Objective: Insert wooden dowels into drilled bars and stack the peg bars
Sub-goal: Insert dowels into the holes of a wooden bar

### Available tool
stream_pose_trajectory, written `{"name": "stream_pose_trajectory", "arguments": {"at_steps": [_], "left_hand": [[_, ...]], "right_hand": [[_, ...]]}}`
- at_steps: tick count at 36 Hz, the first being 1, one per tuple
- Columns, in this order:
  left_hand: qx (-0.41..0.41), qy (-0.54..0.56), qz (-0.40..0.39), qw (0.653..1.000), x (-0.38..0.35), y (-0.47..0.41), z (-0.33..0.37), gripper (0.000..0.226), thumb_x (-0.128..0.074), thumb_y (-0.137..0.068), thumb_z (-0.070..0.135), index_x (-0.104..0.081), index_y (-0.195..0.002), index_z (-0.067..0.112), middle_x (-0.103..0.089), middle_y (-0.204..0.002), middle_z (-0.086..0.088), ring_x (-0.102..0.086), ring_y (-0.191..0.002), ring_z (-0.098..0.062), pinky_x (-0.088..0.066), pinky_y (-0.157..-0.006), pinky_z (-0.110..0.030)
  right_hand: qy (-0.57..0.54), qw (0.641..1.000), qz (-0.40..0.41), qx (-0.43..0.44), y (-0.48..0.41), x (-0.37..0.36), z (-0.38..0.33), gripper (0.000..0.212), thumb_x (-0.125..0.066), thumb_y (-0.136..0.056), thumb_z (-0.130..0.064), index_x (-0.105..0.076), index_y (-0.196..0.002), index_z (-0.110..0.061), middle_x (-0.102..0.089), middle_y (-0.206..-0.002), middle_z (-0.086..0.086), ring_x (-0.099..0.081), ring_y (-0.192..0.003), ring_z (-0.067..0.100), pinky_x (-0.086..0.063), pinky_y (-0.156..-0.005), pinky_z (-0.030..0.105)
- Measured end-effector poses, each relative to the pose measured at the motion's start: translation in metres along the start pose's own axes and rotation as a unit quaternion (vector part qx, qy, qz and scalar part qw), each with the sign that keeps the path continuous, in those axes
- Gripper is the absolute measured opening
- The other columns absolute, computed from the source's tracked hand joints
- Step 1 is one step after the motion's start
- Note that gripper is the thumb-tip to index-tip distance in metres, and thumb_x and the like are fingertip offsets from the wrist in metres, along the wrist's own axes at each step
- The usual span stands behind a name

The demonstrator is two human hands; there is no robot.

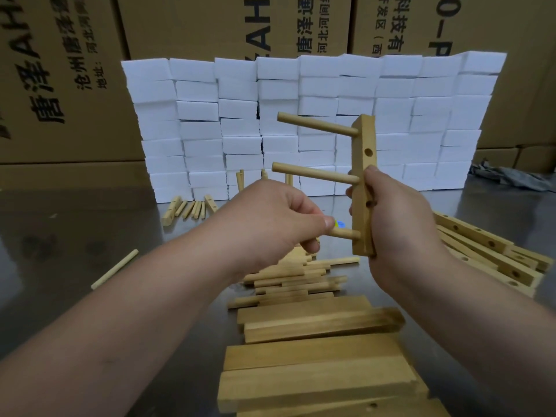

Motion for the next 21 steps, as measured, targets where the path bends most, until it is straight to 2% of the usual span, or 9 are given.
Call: {"name": "stream_pose_trajectory", "arguments": {"at_steps": [3, 5, 7, 9, 12, 14, 16, 18, 21], "left_hand": [[0.008, 0.046, -0.025, 0.999, 0.0, 0.001, 0.002, 0.023, -0.059, -0.081, 0.04, -0.066, -0.084, 0.019, -0.07, -0.065, 0.003, -0.043, -0.041, -0.009, -0.04, -0.044, -0.017], [0.019, 0.094, -0.021, 0.995, 0.005, 0.0, 0.001, 0.035, -0.053, -0.082, 0.046, -0.064, -0.093, 0.014, -0.071, -0.068, -0.003, -0.044, -0.04, -0.012, -0.039, -0.04, -0.016], [0.04, 0.133, -0.006, 0.99, 0.012, -0.003, -0.004, 0.046, -0.046, -0.082, 0.054, -0.062, -0.095, 0.013, -0.071, -0.069, -0.006, -0.045, -0.039, -0.015, -0.039, -0.04, -0.018], [0.053, 0.152, 0.013, 0.987, 0.018, -0.007, -0.009, 0.053, -0.04, -0.084, 0.059, -0.063, -0.093, 0.013, -0.07, -0.068, -0.006, -0.047, -0.04, -0.016, -0.04, -0.044, -0.022], [0.04, 0.1, 0.046, 0.993, 0.02, -0.009, -0.015, 0.049, -0.045, -0.08, 0.062, -0.066, -0.086, 0.018, -0.07, -0.069, 0.001, -0.052, -0.044, -0.012, -0.041, -0.051, -0.026], [0.025, 0.021, 0.042, 0.999, 0.015, -0.009, -0.016, 0.048, -0.055, -0.069, 0.071, -0.066, -0.086, 0.027, -0.07, -0.074, 0.012, -0.058, -0.05, -0.005, -0.044, -0.057, -0.028], [0.022, -0.044, 0.028, 0.998, 0.008, -0.008, -0.018, 0.054, -0.054, -0.056, 0.078, -0.066, -0.084, 0.034, -0.068, -0.076, 0.017, -0.059, -0.054, 0.003, -0.046, -0.06, -0.025], [0.024, -0.077, 0.024, 0.996, 0.003, -0.009, -0.02, 0.046, -0.056, -0.056, 0.074, -0.066, -0.082, 0.036, -0.065, -0.068, 0.022, -0.058, -0.055, 0.009, -0.044, -0.052, -0.018], [0.025, -0.066, 0.039, 0.997, 0.003, -0.011, -0.023, 0.028, -0.061, -0.07, 0.06, -0.065, -0.075, 0.033, -0.058, -0.053, 0.029, -0.055, -0.05, 0.012, -0.04, -0.042, -0.012]], "right_hand": [[-0.009, 0.999, 0.02, -0.033, -0.001, 0.004, 0.006, 0.032, -0.046, -0.092, -0.035, -0.047, -0.063, -0.022, -0.035, -0.059, -0.004, -0.033, -0.059, 0.015, -0.032, -0.051, 0.029], [-0.032, 0.997, 0.035, -0.062, -0.003, 0.007, 0.011, 0.032, -0.047, -0.091, -0.036, -0.049, -0.065, -0.017, -0.033, -0.061, -0.004, -0.032, -0.063, 0.016, -0.033, -0.053, 0.028], [-0.061, 0.993, 0.052, -0.087, -0.008, 0.01, 0.016, 0.037, -0.049, -0.091, -0.036, -0.053, -0.087, 0.001, -0.035, -0.067, -0.002, -0.033, -0.07, 0.019, -0.033, -0.061, 0.032], [-0.08, 0.989, 0.066, -0.107, -0.012, 0.014, 0.02, 0.038, -0.051, -0.09, -0.036, -0.052, -0.097, 0.001, -0.036, -0.07, -0.001, -0.034, -0.074, 0.021, -0.033, -0.065, 0.035], [-0.127, 0.982, 0.068, -0.124, -0.017, 0.013, 0.023, 0.03, -0.054, -0.091, -0.036, -0.057, -0.073, -0.013, -0.046, -0.072, -0.001, -0.046, -0.071, 0.019, -0.046, -0.069, 0.037], [-0.189, 0.972, 0.056, -0.129, -0.02, 0.009, 0.026, 0.023, -0.055, -0.092, -0.032, -0.06, -0.076, -0.016, -0.053, -0.068, -0.002, -0.054, -0.065, 0.015, -0.054, -0.078, 0.041], [-0.257, 0.957, 0.03, -0.131, -0.019, 0.002, 0.026, 0.022, -0.055, -0.093, -0.025, -0.061, -0.079, -0.01, -0.059, -0.057, -0.002, -0.061, -0.056, 0.013, -0.057, -0.073, 0.037], [-0.308, 0.944, -0.005, -0.121, -0.018, -0.006, 0.024, 0.023, -0.053, -0.095, -0.02, -0.06, -0.078, -0.006, -0.061, -0.049, -0.002, -0.065, -0.051, 0.012, -0.058, -0.062, 0.031], [-0.33, 0.936, -0.061, -0.105, -0.015, -0.015, 0.021, 0.02, -0.05, -0.096, -0.015, -0.059, -0.082, -0.004, -0.064, -0.054, 0.001, -0.069, -0.059, 0.017, -0.059, -0.062, 0.032]]}}
Point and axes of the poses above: each hand's wrist, its own y-axis away from the middle knuckle, its own x-axis out of the back of the hand, z = x × y, the point moved 8 cm from there along -y, towards the middle knuckle
